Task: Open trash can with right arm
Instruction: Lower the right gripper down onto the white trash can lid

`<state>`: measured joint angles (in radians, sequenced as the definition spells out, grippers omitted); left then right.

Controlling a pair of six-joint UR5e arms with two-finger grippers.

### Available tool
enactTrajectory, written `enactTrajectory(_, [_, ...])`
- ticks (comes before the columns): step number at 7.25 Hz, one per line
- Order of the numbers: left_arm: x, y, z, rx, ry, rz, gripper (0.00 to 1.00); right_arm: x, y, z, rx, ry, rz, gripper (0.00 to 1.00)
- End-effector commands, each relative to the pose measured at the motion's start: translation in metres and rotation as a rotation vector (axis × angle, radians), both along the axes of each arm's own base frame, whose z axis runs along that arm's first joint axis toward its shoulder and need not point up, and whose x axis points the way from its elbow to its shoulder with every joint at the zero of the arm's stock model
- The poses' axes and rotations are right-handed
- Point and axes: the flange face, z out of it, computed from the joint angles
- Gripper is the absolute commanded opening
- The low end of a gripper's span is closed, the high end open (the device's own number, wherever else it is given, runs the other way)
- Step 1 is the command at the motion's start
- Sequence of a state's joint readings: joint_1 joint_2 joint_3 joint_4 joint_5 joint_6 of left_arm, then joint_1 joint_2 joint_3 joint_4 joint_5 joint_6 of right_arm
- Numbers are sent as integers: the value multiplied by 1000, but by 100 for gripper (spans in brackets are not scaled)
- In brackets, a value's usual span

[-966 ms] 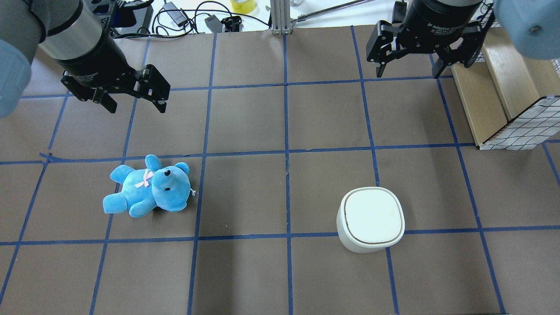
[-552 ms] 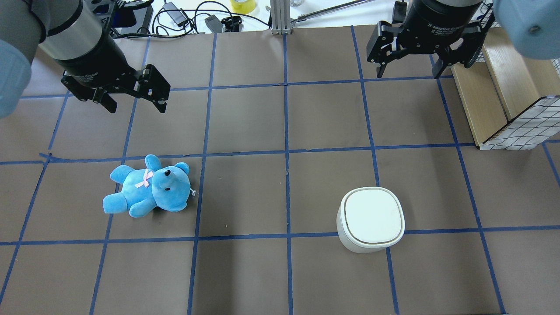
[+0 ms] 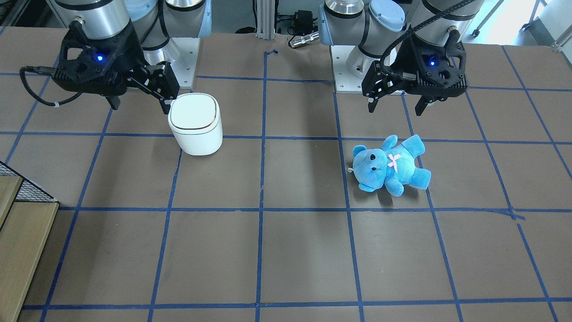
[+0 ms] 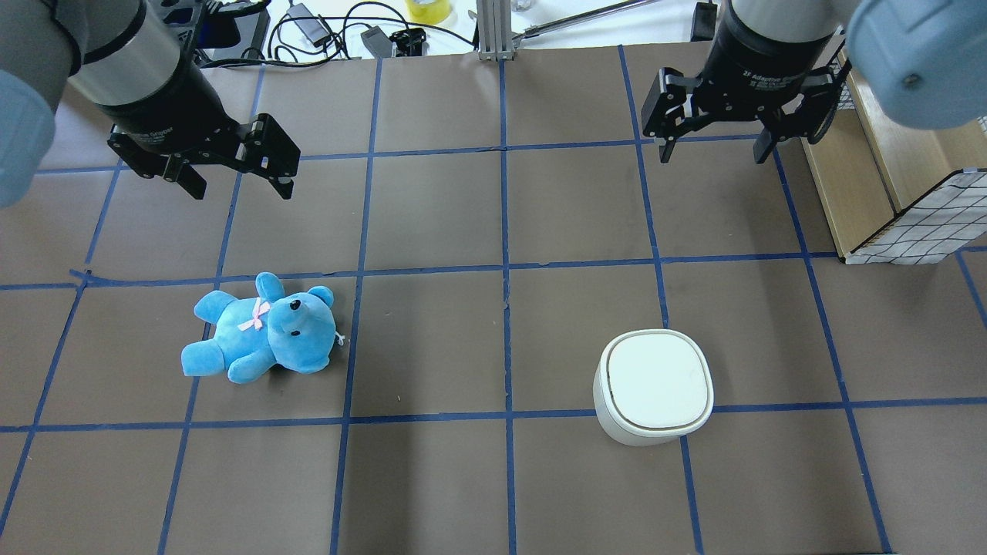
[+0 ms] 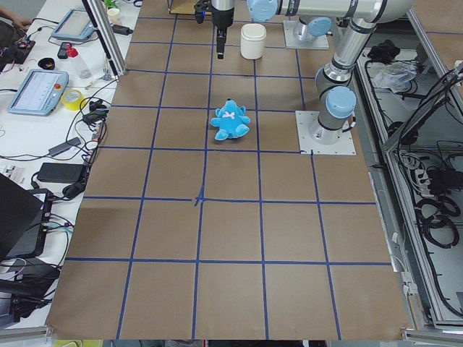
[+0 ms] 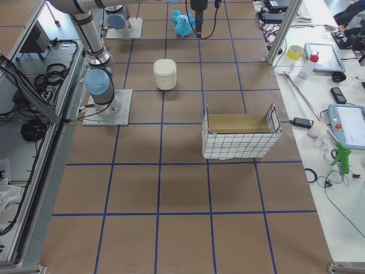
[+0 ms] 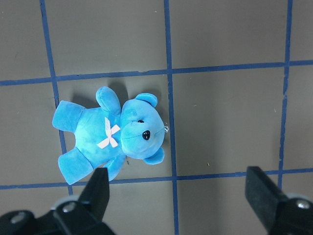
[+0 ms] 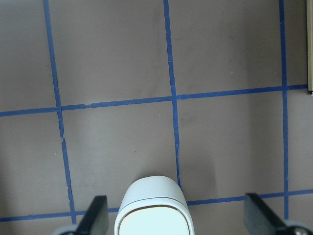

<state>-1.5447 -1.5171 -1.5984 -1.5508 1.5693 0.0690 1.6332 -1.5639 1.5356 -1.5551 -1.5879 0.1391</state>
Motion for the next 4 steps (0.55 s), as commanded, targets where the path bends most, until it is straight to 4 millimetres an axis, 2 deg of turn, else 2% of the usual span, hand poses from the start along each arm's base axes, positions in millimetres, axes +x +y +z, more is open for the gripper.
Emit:
enactTrajectory(1, [0, 0, 0, 0, 0, 0, 100, -2, 12, -48, 102, 14, -1, 38])
enactTrajectory(2, [0, 0, 0, 0, 0, 0, 100, -2, 31, -80, 196, 17, -4, 7])
enactTrajectory(3, [0, 0, 0, 0, 0, 0, 100, -4, 55, -101, 244, 27, 6, 1])
enactTrajectory(4, [0, 0, 0, 0, 0, 0, 100, -4, 68, -129, 293, 27, 6, 0])
